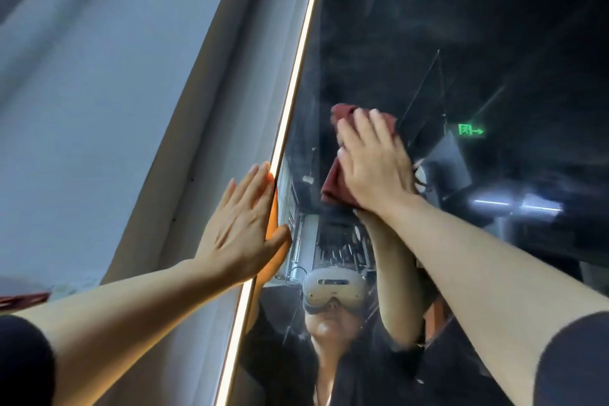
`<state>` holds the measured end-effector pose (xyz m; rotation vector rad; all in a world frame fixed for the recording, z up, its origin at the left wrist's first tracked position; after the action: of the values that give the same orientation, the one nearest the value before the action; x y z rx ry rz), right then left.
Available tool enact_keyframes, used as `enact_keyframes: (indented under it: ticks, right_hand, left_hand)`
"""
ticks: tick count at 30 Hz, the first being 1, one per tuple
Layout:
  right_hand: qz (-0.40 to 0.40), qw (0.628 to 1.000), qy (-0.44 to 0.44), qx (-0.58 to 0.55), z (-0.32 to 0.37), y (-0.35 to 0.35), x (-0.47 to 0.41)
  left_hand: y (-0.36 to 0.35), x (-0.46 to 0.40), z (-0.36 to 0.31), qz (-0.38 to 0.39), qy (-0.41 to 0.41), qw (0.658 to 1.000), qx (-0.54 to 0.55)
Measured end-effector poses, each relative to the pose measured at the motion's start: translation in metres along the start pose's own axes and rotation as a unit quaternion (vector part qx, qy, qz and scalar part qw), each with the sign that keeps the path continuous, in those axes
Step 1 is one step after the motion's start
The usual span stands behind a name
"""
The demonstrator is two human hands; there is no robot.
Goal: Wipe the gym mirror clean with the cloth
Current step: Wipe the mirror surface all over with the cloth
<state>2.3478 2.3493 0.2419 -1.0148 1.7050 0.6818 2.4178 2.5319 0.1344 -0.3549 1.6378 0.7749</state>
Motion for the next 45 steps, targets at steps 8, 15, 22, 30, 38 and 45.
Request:
enact_keyframes:
  ticks: [8,15,22,30,38,45]
  right_hand:
    - [0.058,0.998,-0.007,0.018,0.058,0.007,-0.067]
    - [-0.042,0.993,0.097,-0.043,0.056,-0.004,0.05]
    - [-0.089,0.992,-0.064,-0.066,-0.049,-0.009,0.16]
    - [0.12,0.846,-0.272,-0.442,-0.104,0.079,0.259]
    - [0.259,0.653,-0.396,-0.591,-0.163,0.123,0.285]
    - [0.209,0.694,-0.486,-0.488,-0.157,0.118,0.29]
  left_hand:
    - [-0.003,0.0,0.009,-0.069,-0.074,0.995,0.0]
    - [-0.023,0.001,0.007,-0.151,-0.068,0.985,0.054]
    - [-0.063,0.017,-0.092,-0.114,-0.125,0.973,0.157]
    - [-0.071,0.073,-0.243,0.217,0.09,0.829,0.507]
    - [-0.067,0.059,-0.267,0.151,0.207,0.734,0.629]
    - [-0.061,0.076,-0.273,0.153,-0.006,0.843,0.516]
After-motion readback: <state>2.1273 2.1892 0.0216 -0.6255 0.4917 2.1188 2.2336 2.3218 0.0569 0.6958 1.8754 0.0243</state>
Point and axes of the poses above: each hand's wrist, its own x-axis away from the middle knuckle, its own y-axis out of the back of the hand, z = x × y, the point moved 1 cm from there along -x, towards the middle knuckle, and after that the axes turned 14 degrees about x, right-handed, at the moved point
